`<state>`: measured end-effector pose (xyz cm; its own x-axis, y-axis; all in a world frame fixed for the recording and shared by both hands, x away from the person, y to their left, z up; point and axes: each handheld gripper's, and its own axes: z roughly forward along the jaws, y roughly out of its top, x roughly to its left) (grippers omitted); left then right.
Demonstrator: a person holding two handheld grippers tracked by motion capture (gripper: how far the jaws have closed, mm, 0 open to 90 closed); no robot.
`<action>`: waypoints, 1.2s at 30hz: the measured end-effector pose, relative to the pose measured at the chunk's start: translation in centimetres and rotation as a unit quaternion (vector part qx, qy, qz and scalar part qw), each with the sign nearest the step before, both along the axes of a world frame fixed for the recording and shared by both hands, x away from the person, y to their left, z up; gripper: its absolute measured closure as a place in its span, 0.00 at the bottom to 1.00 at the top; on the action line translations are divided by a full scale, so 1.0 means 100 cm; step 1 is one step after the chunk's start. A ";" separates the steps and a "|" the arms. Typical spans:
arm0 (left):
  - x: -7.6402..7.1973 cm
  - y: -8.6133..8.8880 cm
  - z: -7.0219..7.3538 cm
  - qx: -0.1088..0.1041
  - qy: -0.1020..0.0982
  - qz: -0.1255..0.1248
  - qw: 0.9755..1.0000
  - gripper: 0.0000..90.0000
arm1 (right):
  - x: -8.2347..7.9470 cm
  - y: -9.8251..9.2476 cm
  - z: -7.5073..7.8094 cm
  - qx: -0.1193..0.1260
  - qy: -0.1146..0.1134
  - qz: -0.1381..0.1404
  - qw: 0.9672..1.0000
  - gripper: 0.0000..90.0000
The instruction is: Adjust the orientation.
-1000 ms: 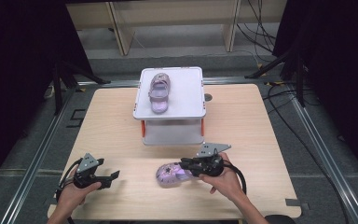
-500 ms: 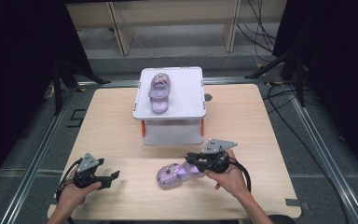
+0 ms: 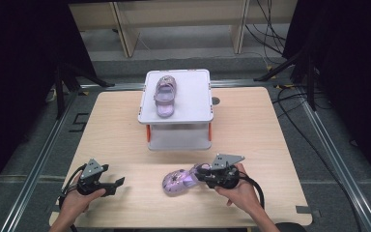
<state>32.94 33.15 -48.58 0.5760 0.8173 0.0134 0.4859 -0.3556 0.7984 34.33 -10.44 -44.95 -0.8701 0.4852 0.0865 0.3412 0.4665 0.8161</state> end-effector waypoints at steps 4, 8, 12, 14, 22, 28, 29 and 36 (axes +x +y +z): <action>0.001 0.000 0.001 -0.015 -0.010 0.000 1.000 0.17 | -0.004 0.003 0.001 0.007 0.002 0.005 1.000 0.87; 0.000 0.000 0.001 -0.008 -0.007 -0.001 1.000 0.17 | -0.013 0.010 0.002 0.001 -0.001 0.016 1.000 0.86; 0.000 -0.001 0.001 -0.016 -0.008 0.000 1.000 0.17 | -0.016 0.011 0.005 0.014 0.000 0.027 1.000 0.85; 0.001 0.001 0.001 -0.003 -0.009 -0.003 1.000 0.17 | -0.018 0.013 0.004 0.014 0.002 0.034 0.999 0.83; 0.000 -0.002 -0.001 -0.011 -0.002 0.001 1.000 0.17 | -0.021 0.022 0.002 0.026 0.013 0.042 0.999 0.81; 0.001 0.000 0.000 0.000 -0.004 -0.002 1.000 0.17 | -0.021 0.021 0.009 0.043 -0.013 0.037 0.998 0.78; 0.000 -0.001 0.000 -0.014 -0.004 0.000 1.000 0.17 | -0.020 0.019 0.010 0.042 -0.020 0.036 0.998 0.76; 0.000 -0.001 0.000 -0.013 -0.005 0.004 1.000 0.17 | -0.016 0.009 0.011 0.039 -0.033 0.026 0.998 0.68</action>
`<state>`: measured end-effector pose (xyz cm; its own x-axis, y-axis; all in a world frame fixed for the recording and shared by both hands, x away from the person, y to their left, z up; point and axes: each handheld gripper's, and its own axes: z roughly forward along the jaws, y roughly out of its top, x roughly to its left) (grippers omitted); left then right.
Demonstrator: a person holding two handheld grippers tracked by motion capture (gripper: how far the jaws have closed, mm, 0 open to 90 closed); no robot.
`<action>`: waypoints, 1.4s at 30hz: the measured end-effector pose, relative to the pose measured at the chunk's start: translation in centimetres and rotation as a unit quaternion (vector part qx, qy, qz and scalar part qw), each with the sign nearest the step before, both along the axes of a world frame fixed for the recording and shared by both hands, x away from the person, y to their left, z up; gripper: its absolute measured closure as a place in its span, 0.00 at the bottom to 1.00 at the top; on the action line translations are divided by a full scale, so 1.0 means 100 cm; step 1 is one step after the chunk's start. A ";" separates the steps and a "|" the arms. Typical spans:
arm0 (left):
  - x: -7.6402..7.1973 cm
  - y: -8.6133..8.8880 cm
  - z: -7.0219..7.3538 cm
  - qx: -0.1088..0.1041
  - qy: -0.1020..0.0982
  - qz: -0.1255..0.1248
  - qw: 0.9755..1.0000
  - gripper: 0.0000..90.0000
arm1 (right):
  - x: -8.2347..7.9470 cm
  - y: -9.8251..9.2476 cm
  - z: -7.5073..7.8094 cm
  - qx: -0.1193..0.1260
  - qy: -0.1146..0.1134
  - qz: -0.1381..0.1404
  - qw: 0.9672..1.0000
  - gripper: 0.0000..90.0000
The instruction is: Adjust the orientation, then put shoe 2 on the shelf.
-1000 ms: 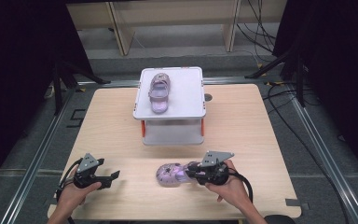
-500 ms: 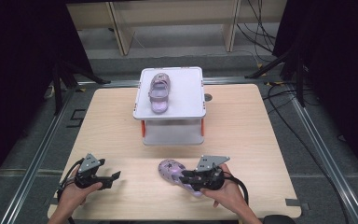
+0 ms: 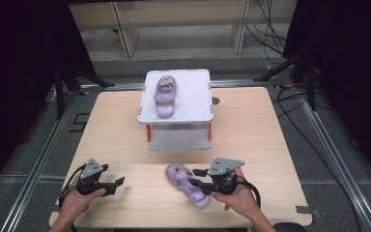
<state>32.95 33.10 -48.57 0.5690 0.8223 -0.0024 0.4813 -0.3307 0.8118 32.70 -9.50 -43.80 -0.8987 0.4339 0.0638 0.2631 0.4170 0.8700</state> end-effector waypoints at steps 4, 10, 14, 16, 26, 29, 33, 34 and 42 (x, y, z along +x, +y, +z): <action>0.002 0.002 0.001 0.008 -0.001 0.001 1.000 0.17 | 0.000 -0.001 -0.001 -0.014 -0.011 0.003 1.000 0.65; 0.002 0.002 0.000 0.000 -0.004 0.001 1.000 0.17 | 0.001 -0.004 -0.005 -0.025 -0.017 0.000 1.000 0.63; 0.002 0.002 0.000 -0.001 -0.005 0.002 1.000 0.17 | 0.000 -0.004 -0.006 -0.028 -0.017 0.002 0.999 0.61; 0.002 0.001 0.000 -0.002 -0.002 0.004 1.000 0.17 | 0.001 -0.003 -0.007 -0.035 -0.025 0.008 0.999 0.61; 0.002 0.002 0.000 -0.001 -0.004 0.001 1.000 0.17 | -0.003 0.006 -0.014 -0.066 -0.043 0.013 0.997 0.60; 0.002 0.001 0.000 0.002 -0.003 -0.004 1.000 0.17 | -0.003 0.009 -0.017 -0.074 -0.039 0.014 0.996 0.59; 0.001 0.000 -0.001 0.003 0.004 0.003 1.000 0.17 | -0.001 0.011 -0.019 -0.085 -0.044 0.013 0.995 0.59; 0.001 0.000 -0.001 0.002 0.004 0.003 1.000 0.17 | 0.000 0.013 -0.020 -0.084 -0.045 0.013 0.995 0.60; 0.000 0.000 -0.002 0.010 0.005 -0.001 1.000 0.17 | 0.003 0.023 -0.024 -0.086 -0.047 0.023 0.995 0.70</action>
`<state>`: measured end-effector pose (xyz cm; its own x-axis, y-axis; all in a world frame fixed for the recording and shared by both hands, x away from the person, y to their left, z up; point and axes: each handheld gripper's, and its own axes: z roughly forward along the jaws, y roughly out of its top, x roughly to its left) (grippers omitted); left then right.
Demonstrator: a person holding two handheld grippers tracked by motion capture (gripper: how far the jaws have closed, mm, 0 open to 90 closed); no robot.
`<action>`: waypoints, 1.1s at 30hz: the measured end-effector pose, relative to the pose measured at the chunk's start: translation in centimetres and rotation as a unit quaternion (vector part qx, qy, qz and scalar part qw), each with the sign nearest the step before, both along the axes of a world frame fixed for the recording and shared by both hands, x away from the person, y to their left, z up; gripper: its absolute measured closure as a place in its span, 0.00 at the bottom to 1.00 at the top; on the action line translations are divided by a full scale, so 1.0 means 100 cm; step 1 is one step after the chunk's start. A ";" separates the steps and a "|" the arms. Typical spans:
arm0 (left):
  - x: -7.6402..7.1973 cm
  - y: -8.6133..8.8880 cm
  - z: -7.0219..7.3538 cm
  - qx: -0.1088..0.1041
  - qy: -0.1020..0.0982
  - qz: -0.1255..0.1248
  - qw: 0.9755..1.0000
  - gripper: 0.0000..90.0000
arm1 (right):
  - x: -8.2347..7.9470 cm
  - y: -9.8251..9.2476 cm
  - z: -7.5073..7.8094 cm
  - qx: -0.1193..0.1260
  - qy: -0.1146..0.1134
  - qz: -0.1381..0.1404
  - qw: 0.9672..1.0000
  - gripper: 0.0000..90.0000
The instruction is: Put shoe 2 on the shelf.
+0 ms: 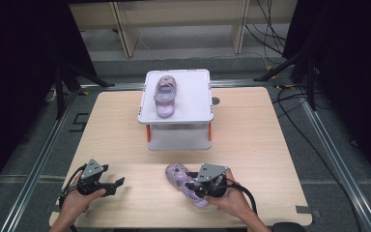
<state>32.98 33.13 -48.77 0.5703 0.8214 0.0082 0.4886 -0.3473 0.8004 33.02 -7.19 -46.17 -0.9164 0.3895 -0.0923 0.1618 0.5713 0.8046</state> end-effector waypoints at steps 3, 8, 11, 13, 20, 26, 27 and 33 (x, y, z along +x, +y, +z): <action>0.002 0.001 0.002 0.010 -0.007 -0.009 1.000 0.17 | 0.001 0.004 -0.002 -0.004 -0.006 0.008 1.000 0.75; 0.000 -0.001 0.001 -0.006 -0.004 -0.002 1.000 0.17 | 0.001 0.002 0.001 -0.001 -0.005 -0.002 1.000 0.82; 0.000 -0.001 0.001 -0.007 -0.003 -0.001 1.000 0.17 | 0.002 -0.001 0.003 0.010 -0.005 -0.009 1.000 0.86; -0.001 -0.002 0.001 -0.007 -0.002 -0.001 1.000 0.17 | 0.001 -0.002 0.005 0.026 -0.003 -0.012 1.000 0.87; 0.000 -0.001 0.001 -0.003 -0.005 -0.006 1.000 0.17 | -0.002 -0.007 0.015 0.051 -0.012 -0.025 0.998 0.89; 0.000 -0.001 0.001 -0.003 -0.003 -0.005 1.000 0.17 | 0.002 -0.013 0.026 0.063 -0.017 -0.038 0.997 0.90; 0.001 -0.001 0.001 -0.001 -0.007 -0.009 1.000 0.17 | 0.003 -0.014 0.028 0.064 -0.018 -0.041 0.997 0.90; 0.001 0.000 0.001 0.010 -0.001 -0.005 1.000 0.17 | 0.008 -0.024 0.043 0.074 -0.038 -0.066 0.994 0.90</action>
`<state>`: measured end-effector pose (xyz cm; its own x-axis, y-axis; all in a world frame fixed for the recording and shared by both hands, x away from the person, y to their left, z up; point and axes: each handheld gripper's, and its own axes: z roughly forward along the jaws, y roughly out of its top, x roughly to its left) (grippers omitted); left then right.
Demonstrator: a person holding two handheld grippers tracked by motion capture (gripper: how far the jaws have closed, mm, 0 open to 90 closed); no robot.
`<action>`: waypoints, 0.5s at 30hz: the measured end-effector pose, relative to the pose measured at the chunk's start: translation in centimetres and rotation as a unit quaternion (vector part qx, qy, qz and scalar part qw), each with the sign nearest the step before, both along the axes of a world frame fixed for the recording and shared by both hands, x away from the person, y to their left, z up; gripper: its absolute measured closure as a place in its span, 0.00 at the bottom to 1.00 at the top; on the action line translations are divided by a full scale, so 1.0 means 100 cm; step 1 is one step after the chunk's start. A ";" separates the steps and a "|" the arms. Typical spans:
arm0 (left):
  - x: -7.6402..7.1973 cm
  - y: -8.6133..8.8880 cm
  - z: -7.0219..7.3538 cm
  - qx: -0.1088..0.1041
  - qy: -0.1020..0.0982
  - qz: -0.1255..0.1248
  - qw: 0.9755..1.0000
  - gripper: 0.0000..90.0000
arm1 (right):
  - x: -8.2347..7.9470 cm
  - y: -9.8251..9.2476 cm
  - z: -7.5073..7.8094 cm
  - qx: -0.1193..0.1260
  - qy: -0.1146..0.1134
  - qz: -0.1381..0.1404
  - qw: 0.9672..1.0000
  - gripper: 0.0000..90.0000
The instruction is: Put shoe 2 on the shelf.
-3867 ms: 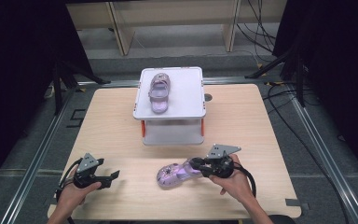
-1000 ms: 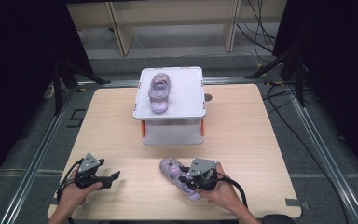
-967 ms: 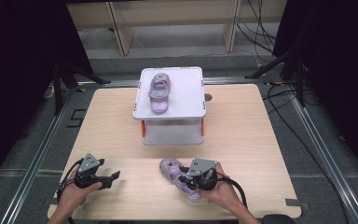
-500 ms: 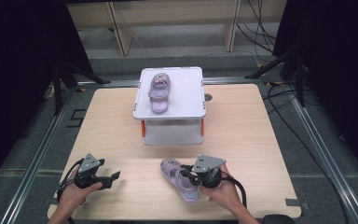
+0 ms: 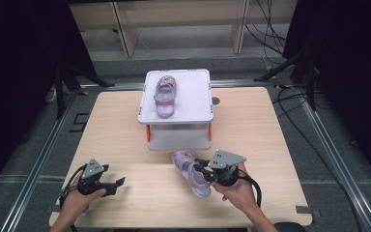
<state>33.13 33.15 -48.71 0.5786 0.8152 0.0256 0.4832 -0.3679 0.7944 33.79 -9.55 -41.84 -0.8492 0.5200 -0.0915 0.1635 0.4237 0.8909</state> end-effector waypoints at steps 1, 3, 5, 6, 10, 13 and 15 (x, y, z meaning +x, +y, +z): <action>0.000 0.000 0.000 -0.003 0.001 0.003 1.000 0.17 | 0.001 -0.002 0.003 -0.001 0.000 -0.003 1.000 0.90; 0.000 0.000 -0.001 -0.009 -0.001 0.002 1.000 0.17 | 0.002 -0.006 0.009 0.004 -0.003 -0.013 1.000 0.90; 0.000 -0.001 -0.002 -0.012 0.004 0.009 1.000 0.17 | 0.003 -0.008 0.012 0.004 -0.004 -0.016 1.000 0.90; 0.000 -0.001 -0.001 -0.010 0.001 0.006 1.000 0.17 | 0.003 -0.010 0.014 0.001 -0.008 -0.017 1.000 0.90; -0.001 0.000 0.000 -0.017 -0.003 0.009 1.000 0.17 | 0.006 -0.015 0.019 0.007 -0.008 -0.030 1.000 0.90; 0.001 0.003 0.000 -0.002 -0.005 0.003 1.000 0.17 | 0.008 -0.018 0.025 0.009 -0.012 -0.039 0.999 0.90; 0.000 0.000 -0.001 -0.018 -0.004 0.005 1.000 0.17 | 0.010 -0.020 0.030 0.013 -0.011 -0.039 0.999 0.90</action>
